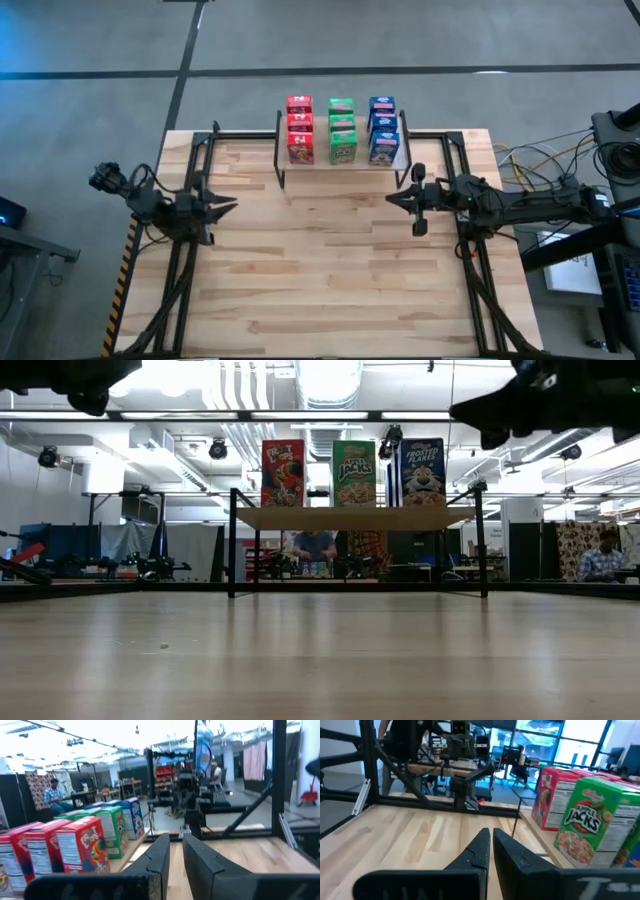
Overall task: Stack cereal on shelf
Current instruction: Return to Home Position
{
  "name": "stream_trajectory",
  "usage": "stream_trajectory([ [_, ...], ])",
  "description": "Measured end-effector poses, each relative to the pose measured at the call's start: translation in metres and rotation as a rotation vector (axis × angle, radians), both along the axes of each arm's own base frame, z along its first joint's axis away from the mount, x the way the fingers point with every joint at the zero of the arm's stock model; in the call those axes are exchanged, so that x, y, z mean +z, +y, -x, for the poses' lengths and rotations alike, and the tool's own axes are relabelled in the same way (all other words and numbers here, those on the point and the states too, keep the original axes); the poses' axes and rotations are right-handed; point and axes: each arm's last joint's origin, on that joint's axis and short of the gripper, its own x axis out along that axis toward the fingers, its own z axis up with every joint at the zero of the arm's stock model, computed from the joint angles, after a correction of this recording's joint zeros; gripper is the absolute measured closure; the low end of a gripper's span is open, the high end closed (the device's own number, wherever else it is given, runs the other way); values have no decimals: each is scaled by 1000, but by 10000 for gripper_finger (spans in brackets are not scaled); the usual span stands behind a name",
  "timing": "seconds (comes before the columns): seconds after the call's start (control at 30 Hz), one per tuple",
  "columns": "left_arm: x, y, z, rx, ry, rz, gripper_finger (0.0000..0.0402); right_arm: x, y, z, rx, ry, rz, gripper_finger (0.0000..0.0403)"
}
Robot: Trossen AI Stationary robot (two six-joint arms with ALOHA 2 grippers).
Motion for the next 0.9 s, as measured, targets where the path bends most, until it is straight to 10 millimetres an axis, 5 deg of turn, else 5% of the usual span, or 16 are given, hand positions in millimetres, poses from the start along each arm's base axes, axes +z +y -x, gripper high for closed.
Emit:
stream_trajectory([
  [0.27,-7,10,17,2,-69,34,365,-13,2,15,-1,-66,6,390],
  [0.9,-15,10,14,35,-19,17,365,-32,6,52,-10,-280,96,390],
])
